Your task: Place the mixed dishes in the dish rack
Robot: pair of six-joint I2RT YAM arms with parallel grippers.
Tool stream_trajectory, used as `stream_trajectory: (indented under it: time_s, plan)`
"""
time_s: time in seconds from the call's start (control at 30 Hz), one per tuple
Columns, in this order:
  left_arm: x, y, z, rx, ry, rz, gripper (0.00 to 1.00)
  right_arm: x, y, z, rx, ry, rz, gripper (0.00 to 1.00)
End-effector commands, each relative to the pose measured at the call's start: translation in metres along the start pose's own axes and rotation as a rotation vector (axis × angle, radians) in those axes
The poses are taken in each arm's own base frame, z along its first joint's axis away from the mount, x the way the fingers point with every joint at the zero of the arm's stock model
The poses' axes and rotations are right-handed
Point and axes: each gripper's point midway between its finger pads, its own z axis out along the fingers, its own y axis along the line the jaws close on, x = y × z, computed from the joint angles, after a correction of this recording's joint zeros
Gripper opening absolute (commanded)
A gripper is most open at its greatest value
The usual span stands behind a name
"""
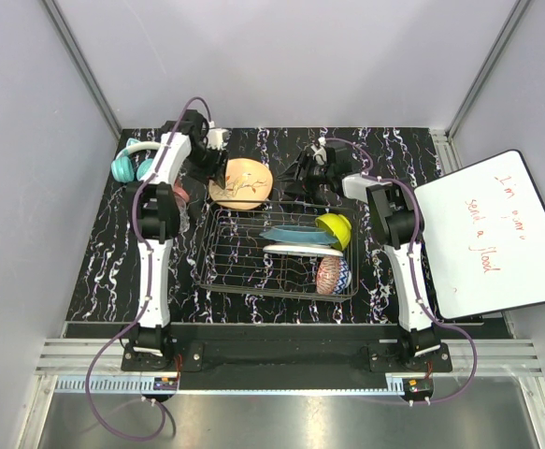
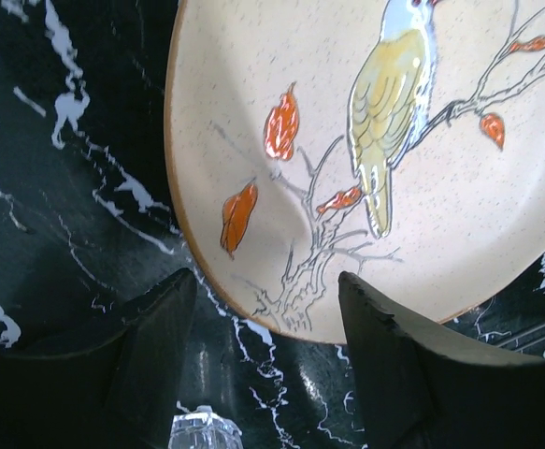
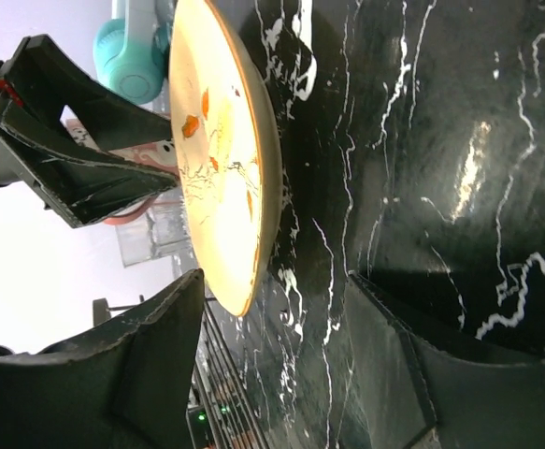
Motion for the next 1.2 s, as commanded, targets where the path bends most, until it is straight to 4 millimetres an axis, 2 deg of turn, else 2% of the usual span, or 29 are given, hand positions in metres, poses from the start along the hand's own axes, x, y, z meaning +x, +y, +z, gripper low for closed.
stream_trajectory:
  time_s: [0.0,0.07,0.37,0.57,0.73,0.83,0.87,0.9,1.0,1.1,1.17]
  plan:
    - [-0.026,-0.040,0.013,0.066,-0.054,0.079,0.67,-0.001,0.005,0.009,-0.058,-0.002,0.004,0.69]
    - [-0.029,-0.050,0.017,0.075,-0.055,0.102,0.67,0.000,0.002,0.009,-0.056,-0.002,0.015,0.69]
    - [-0.028,-0.068,0.029,0.148,-0.056,0.090,0.67,0.000,-0.005,0.011,-0.055,-0.002,0.030,0.68]
    - [-0.035,-0.094,0.036,0.201,-0.074,0.112,0.67,0.003,-0.009,0.013,-0.060,0.002,0.045,0.57]
    - [-0.034,-0.116,0.046,0.232,-0.064,0.137,0.66,0.009,-0.018,0.014,-0.055,0.009,0.061,0.52]
    - [-0.032,-0.123,0.048,0.245,-0.060,0.144,0.66,0.010,-0.023,0.014,-0.049,0.013,0.065,0.26]
    - [-0.031,-0.123,0.048,0.246,-0.056,0.140,0.66,0.010,-0.023,0.015,-0.047,0.012,0.064,0.11]
    - [-0.033,-0.124,0.047,0.248,-0.062,0.144,0.66,0.010,-0.024,0.015,-0.047,0.013,0.064,0.07]
    - [-0.032,-0.127,0.042,0.255,-0.065,0.150,0.65,0.007,-0.020,0.014,-0.055,0.011,0.060,0.01]
    - [-0.029,-0.134,0.038,0.265,-0.059,0.164,0.65,0.000,-0.006,0.010,-0.090,0.003,0.050,0.00]
    - [-0.027,-0.138,0.036,0.264,-0.055,0.169,0.64,-0.008,0.010,0.006,-0.121,-0.013,0.021,0.00]
